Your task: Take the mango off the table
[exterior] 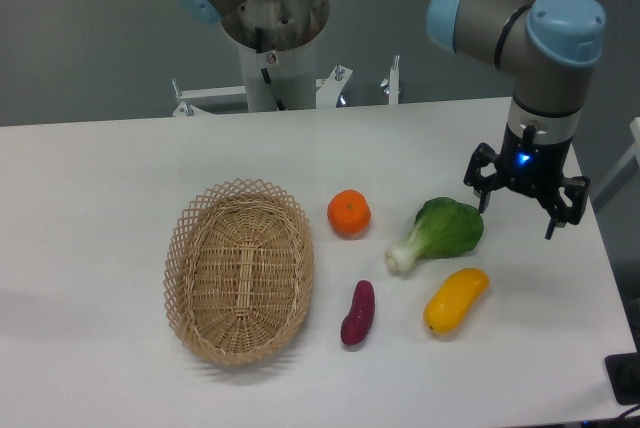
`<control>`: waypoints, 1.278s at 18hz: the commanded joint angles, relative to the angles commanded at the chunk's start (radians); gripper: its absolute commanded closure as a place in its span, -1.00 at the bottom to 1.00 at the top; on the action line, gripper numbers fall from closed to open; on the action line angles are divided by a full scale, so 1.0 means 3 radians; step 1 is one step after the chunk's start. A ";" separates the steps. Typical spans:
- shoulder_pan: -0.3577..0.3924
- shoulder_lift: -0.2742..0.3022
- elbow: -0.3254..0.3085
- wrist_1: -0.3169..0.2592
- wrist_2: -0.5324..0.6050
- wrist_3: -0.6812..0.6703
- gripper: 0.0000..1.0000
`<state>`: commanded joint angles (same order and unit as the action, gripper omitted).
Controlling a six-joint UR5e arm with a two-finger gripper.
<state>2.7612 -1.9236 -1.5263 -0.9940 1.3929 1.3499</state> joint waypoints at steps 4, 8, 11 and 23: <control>0.0000 0.0000 -0.0026 0.0010 0.0000 0.0000 -1.00; 0.0000 0.0000 -0.0036 0.0010 -0.0005 -0.0005 -1.00; -0.0005 0.0000 -0.0036 0.0005 -0.0005 -0.0010 -1.00; -0.0138 -0.0204 -0.0005 0.0163 -0.0010 -0.0188 -1.00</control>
<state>2.7198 -1.9849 -1.5278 -0.9451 1.3898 1.2934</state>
